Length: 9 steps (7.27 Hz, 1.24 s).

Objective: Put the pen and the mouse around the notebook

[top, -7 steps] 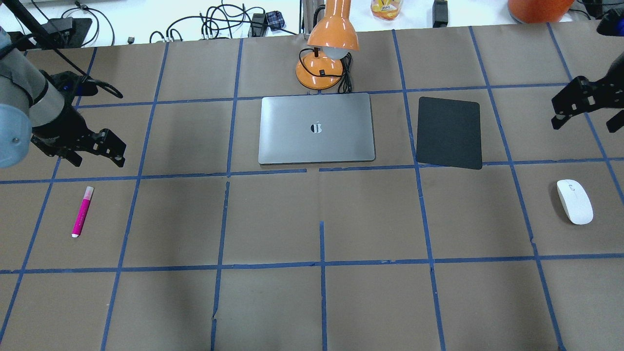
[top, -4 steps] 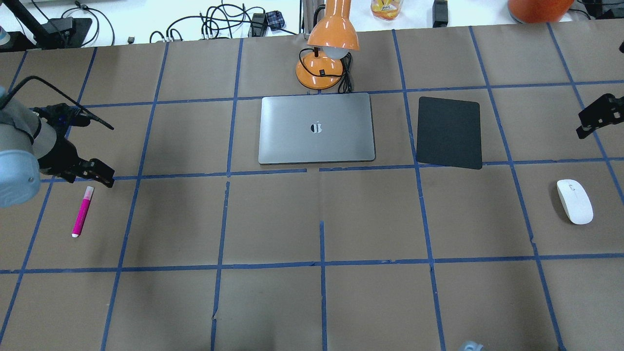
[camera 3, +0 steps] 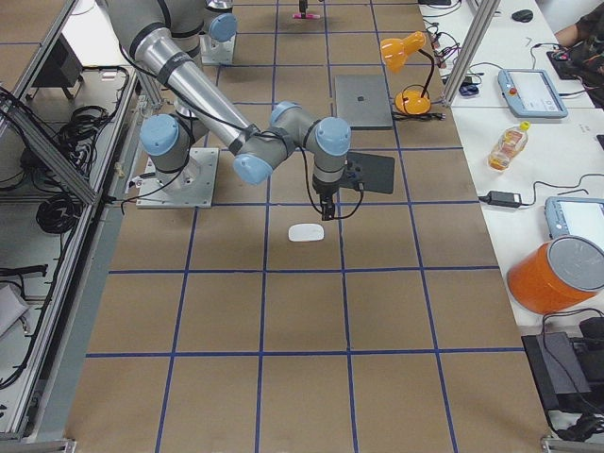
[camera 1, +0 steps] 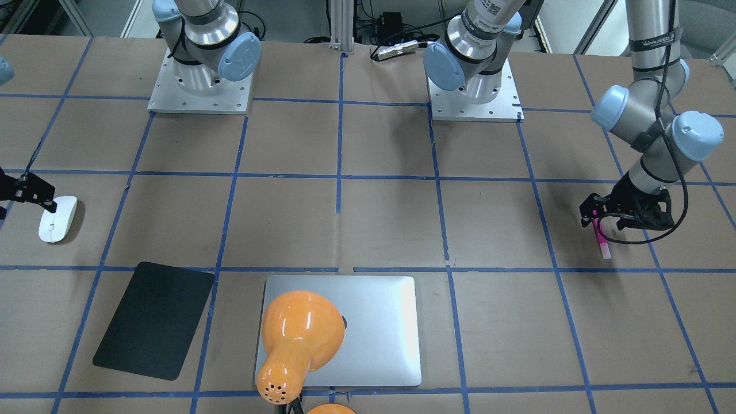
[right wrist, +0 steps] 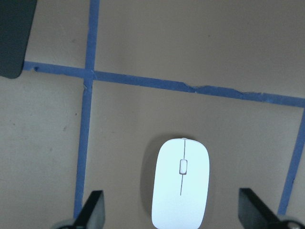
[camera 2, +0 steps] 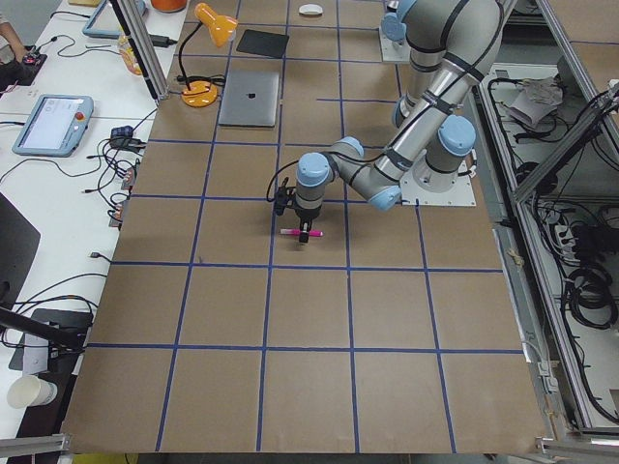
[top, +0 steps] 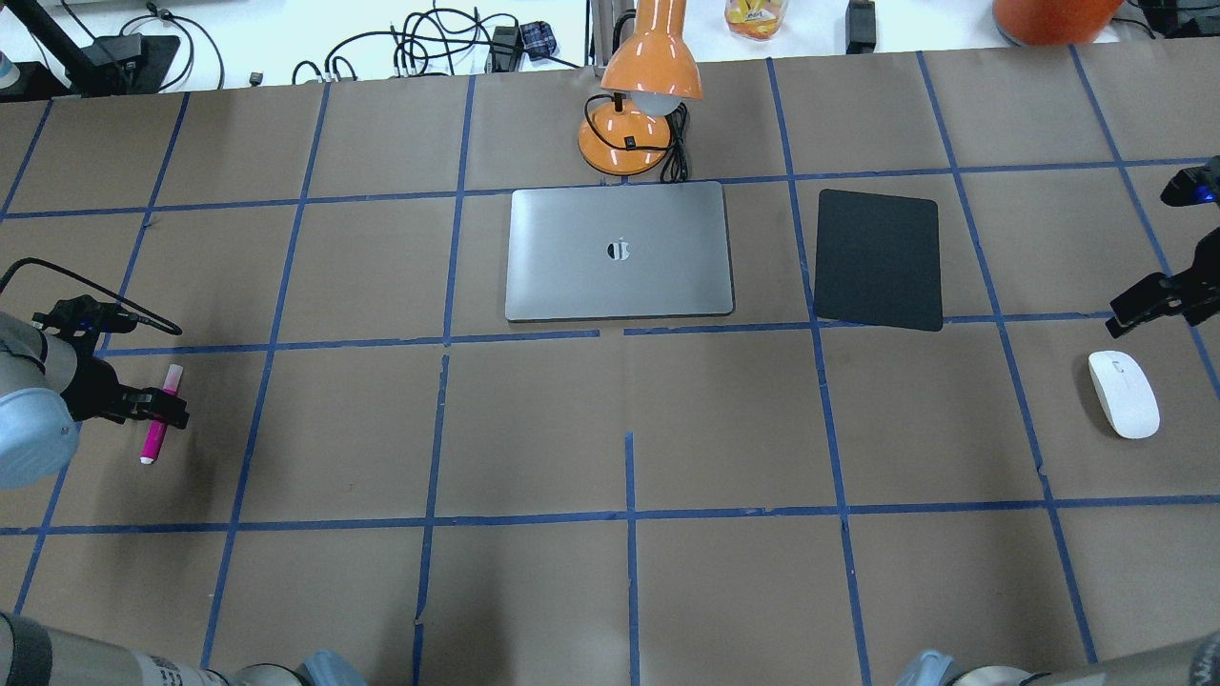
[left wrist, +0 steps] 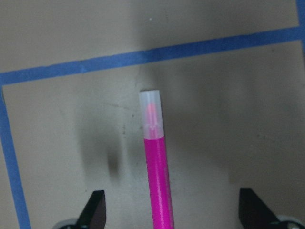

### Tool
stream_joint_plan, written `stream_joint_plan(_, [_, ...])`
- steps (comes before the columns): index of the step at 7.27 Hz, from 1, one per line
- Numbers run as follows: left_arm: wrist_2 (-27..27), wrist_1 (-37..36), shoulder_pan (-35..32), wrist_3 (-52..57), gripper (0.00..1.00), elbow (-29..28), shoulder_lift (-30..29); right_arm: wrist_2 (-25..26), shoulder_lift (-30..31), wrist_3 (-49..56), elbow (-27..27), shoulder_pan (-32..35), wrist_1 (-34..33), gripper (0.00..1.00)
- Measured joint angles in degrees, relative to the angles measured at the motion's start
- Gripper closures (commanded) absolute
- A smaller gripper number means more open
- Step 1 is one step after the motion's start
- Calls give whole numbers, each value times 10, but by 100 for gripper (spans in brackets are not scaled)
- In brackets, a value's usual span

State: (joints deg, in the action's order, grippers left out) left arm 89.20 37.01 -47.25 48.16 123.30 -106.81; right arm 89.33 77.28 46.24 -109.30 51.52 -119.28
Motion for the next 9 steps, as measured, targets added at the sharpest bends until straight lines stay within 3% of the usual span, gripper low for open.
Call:
stream_joint_plan(1, [0, -2, 0, -6, 100, 0, -3, 1, -18, -1, -3, -5, -10, 0])
stream_joint_plan(5, [0, 5, -2, -49, 100, 8, 3, 22, -65, -55, -6, -8, -30, 0])
stream_joint_plan(7, [-2, 24, -24, -144, 100, 28, 38, 41, -78, -66, -6, -8, -30, 0])
stream_joint_plan(9, [-3, 59, -107, -329, 100, 31, 72, 51, -83, -67, -8, -8, -27, 0])
